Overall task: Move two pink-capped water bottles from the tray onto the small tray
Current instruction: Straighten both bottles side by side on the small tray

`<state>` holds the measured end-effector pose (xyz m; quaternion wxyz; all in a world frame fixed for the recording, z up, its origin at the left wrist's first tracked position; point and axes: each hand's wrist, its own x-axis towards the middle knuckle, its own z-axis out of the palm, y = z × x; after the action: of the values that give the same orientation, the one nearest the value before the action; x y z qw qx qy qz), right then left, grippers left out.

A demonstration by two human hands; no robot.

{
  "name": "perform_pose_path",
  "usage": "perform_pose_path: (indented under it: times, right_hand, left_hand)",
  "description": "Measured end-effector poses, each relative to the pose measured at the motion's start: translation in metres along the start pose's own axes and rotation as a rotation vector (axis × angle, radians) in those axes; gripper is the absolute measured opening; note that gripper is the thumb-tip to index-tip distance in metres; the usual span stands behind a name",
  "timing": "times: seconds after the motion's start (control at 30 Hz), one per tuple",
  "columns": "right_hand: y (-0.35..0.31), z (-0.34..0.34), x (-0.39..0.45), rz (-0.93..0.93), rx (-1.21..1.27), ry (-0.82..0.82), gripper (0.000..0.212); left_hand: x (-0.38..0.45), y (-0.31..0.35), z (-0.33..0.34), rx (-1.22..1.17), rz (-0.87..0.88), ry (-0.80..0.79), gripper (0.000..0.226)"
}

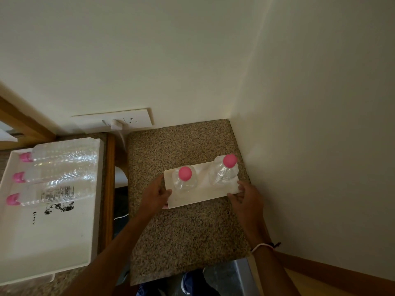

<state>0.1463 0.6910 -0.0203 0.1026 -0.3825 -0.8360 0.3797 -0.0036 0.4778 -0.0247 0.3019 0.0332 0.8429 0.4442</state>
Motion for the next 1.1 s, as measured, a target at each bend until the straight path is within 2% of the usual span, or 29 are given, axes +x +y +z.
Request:
perform_pose_path:
  times: [0.37,0.5,0.57,0.67,0.8,0.97,1.1]
  right_hand:
    - [-0.009,0.016,0.005,-0.046,0.028,-0.088,0.045]
    - [-0.010,0.008,0.020,-0.109,0.003,-0.141,0.053]
    - [-0.012,0.003,0.030,-0.134,-0.003,-0.201,0.067]
    - [-0.019,0.005,0.044,-0.191,0.000,-0.318,0.087]
    - [-0.027,0.018,0.057,-0.194,0.103,-0.475,0.100]
    - [-0.025,0.028,0.067,-0.171,0.143,-0.502,0.094]
    - [-0.024,0.031,0.070,-0.180,0.137,-0.496,0.090]
  left_hand:
    - [-0.002,-0.006,-0.030,0.043,-0.010,0.007,0.054]
    - [0.000,-0.009,-0.032,0.052,-0.005,0.006,0.054]
    - [0.001,-0.011,-0.033,0.066,0.012,-0.001,0.062]
    - [0.002,-0.014,-0.034,0.138,0.105,-0.021,0.086]
    - [0.003,-0.018,-0.031,0.272,0.197,-0.045,0.104]
    - [0.007,-0.014,-0.023,0.261,0.225,0.034,0.090]
    - [0.009,-0.016,-0.023,0.236,0.230,0.049,0.087]
